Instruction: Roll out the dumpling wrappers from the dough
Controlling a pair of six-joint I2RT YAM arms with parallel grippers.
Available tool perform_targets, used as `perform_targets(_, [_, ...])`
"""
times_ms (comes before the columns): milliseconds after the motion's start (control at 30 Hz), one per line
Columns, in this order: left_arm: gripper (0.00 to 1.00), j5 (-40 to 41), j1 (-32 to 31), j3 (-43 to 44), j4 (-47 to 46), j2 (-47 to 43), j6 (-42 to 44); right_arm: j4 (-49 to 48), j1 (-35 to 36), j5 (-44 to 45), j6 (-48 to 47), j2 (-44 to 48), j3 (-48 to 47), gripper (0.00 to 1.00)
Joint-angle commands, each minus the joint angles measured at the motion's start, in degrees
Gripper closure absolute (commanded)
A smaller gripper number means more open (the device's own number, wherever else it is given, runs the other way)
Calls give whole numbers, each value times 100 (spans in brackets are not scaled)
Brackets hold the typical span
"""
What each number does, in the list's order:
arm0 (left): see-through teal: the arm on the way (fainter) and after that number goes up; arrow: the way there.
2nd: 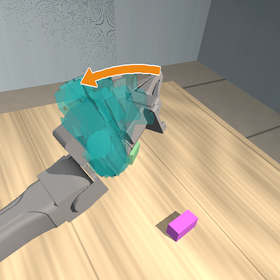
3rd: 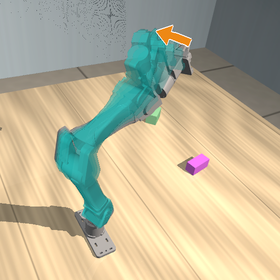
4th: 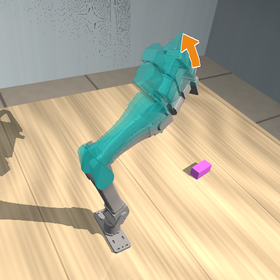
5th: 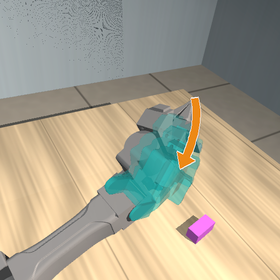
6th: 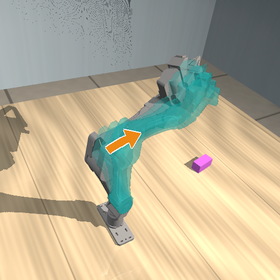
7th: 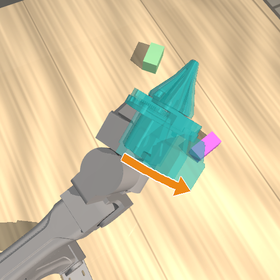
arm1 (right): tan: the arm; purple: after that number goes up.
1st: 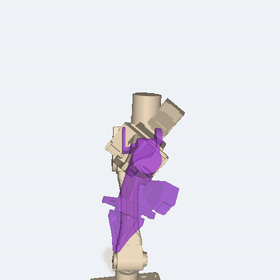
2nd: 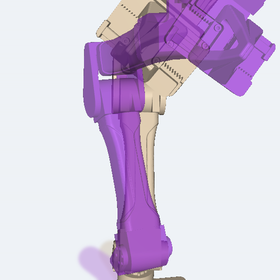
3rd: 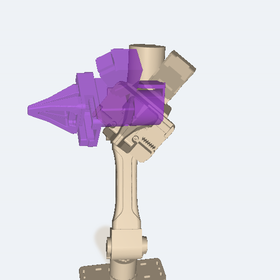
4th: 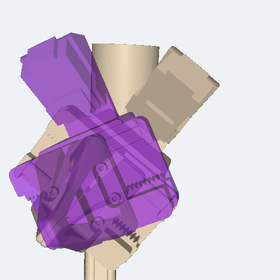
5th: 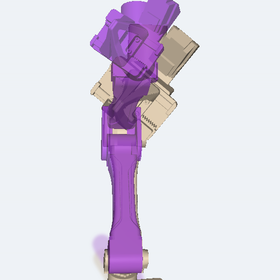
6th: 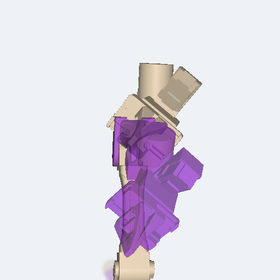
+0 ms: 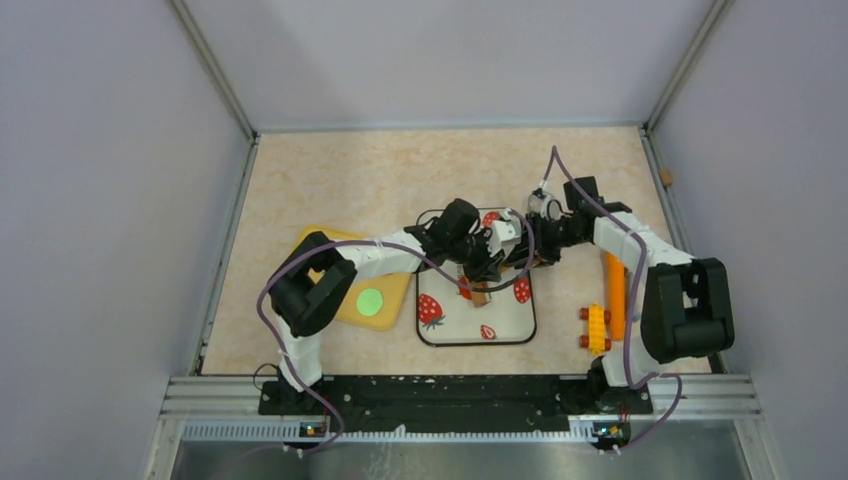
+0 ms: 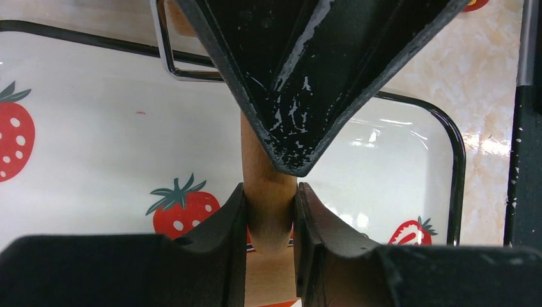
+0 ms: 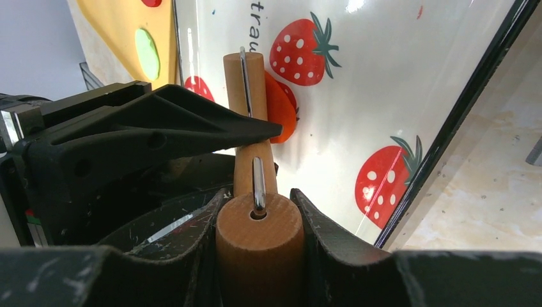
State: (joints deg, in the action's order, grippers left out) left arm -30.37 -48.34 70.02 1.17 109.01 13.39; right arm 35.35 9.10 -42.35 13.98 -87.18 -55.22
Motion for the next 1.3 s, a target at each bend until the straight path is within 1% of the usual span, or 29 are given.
perform_targets(0, [100,337,176,-287,-63,-58,-197,34,215,919,-97,-193,-101,100])
perform_targets(300, [100,331,326,-649,-2,-349,-233,-58,492,894,41,-401,-273,100])
perform_targets(600, [100,333,377,-996,64,-506,-308,-118,683,1127,93,-560,-307,100])
perform_targets(800, [100,362,431,-1104,340,-798,-248,-300,831,906,196,-654,-338,100])
perform_targets(900, [100,356,497,-1064,599,-1125,-170,-445,947,546,306,-669,-499,100])
perform_targets(967, [100,290,498,-953,781,-1378,-79,-524,979,129,410,-647,-754,100])
perform_targets(1100, [100,19,494,-531,886,-1706,-257,-161,942,-337,117,-471,-1435,100])
perform_targets(1200, [100,-68,430,-287,771,-1613,-428,204,844,-263,-111,-283,-1570,100])
perform_targets(1267, [100,-39,365,-183,642,-1426,-419,383,769,25,-264,-144,-1507,100])
